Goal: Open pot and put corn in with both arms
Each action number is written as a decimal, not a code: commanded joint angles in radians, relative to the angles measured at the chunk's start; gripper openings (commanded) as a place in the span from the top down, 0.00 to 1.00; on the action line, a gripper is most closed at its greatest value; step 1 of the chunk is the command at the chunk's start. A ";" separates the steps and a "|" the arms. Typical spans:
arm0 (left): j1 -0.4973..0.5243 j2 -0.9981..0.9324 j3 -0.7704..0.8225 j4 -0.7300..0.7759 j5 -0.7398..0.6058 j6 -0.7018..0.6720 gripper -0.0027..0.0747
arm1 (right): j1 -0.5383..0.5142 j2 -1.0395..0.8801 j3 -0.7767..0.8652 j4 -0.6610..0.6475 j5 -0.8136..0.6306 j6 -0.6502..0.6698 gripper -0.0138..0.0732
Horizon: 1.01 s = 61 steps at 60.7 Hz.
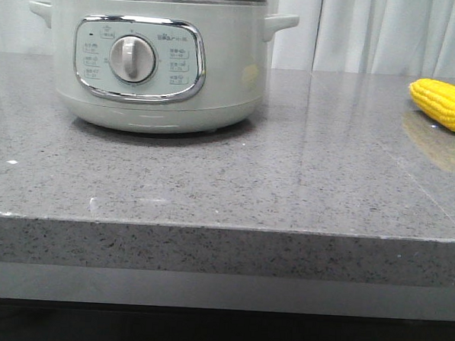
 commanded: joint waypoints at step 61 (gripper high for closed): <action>-0.078 0.090 -0.034 -0.015 -0.216 0.006 0.30 | -0.007 0.108 -0.033 -0.009 -0.061 -0.008 0.10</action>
